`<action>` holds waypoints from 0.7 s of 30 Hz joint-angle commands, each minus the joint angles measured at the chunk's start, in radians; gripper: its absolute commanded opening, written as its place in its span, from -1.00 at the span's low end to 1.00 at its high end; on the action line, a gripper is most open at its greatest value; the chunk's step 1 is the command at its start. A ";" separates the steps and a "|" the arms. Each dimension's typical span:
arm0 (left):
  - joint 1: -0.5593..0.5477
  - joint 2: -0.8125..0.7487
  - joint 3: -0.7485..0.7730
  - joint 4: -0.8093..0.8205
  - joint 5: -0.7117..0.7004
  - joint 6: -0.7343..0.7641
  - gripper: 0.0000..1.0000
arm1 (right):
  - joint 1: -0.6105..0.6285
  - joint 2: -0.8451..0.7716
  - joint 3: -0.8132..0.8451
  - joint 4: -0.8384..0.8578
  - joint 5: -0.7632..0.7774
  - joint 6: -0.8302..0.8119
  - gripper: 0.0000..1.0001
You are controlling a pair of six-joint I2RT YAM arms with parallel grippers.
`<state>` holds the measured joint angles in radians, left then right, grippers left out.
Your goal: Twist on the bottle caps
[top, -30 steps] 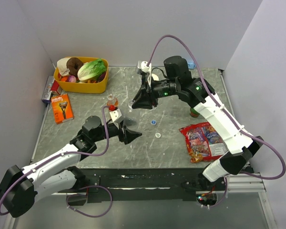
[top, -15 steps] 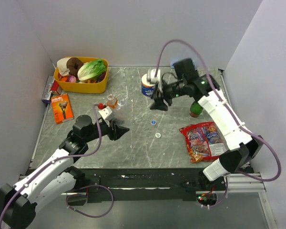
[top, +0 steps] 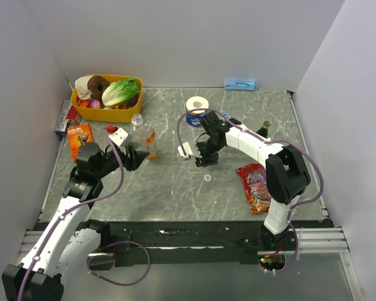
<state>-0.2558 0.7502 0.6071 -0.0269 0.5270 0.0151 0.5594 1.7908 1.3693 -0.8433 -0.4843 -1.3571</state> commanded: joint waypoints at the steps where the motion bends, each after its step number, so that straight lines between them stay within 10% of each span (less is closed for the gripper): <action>1: 0.062 -0.017 0.026 0.001 0.065 -0.009 -0.98 | 0.000 0.061 0.020 0.070 0.055 -0.134 0.11; 21: 0.107 0.003 0.005 0.019 0.096 -0.067 -0.98 | -0.004 0.196 0.080 0.098 0.093 -0.102 0.07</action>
<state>-0.1539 0.7486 0.6071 -0.0433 0.5911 -0.0284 0.5583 1.9530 1.3972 -0.7620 -0.3954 -1.4586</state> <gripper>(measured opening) 0.501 0.544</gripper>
